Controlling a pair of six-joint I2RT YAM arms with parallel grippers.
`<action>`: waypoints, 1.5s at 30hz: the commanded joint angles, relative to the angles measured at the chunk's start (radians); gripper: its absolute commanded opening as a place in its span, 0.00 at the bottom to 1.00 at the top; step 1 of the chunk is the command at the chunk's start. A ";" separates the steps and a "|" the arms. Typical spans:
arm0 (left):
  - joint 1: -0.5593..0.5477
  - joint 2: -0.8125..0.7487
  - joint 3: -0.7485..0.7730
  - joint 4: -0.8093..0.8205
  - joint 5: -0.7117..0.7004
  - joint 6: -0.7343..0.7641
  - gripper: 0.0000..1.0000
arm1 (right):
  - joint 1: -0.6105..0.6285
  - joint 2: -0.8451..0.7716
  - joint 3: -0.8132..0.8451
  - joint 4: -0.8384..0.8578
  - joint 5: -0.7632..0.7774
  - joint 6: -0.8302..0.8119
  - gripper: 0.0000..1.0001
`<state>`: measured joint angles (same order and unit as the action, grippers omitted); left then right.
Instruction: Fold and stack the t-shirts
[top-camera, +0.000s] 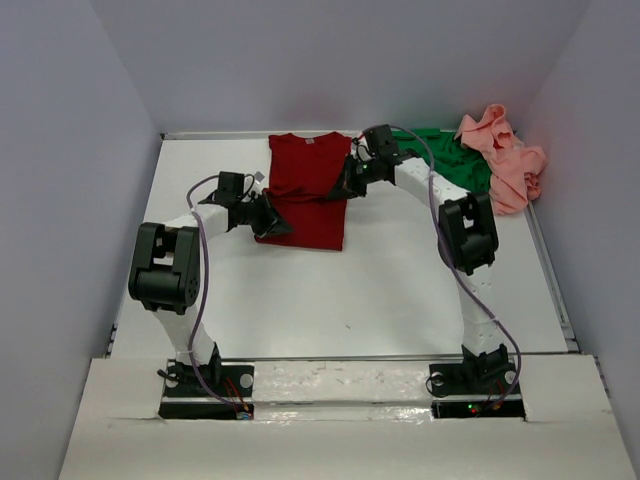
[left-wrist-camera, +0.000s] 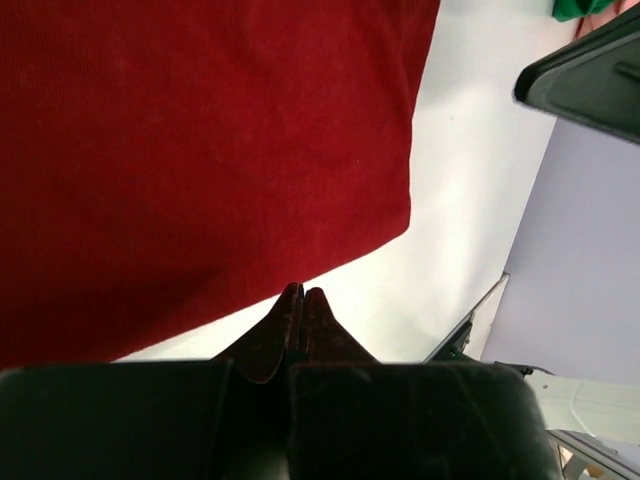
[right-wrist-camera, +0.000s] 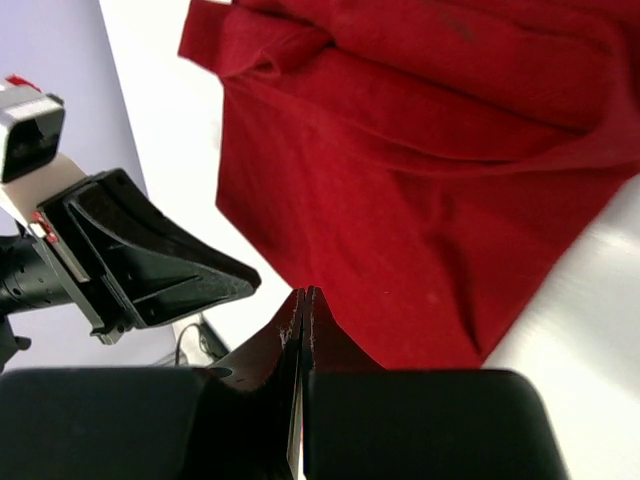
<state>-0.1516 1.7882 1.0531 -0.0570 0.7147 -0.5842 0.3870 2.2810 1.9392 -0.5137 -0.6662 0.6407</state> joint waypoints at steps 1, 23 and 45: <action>0.007 -0.004 -0.015 0.049 0.026 -0.002 0.00 | 0.032 0.014 0.052 0.038 -0.044 0.025 0.00; 0.001 0.162 0.039 -0.104 -0.166 -0.005 0.00 | 0.136 0.228 0.237 0.073 -0.081 0.112 0.00; -0.005 0.105 0.010 -0.168 -0.158 0.029 0.00 | 0.182 0.350 0.388 0.138 0.126 0.019 0.00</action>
<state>-0.1493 1.9148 1.0874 -0.1383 0.6193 -0.5991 0.5602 2.6080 2.2547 -0.4438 -0.6231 0.7235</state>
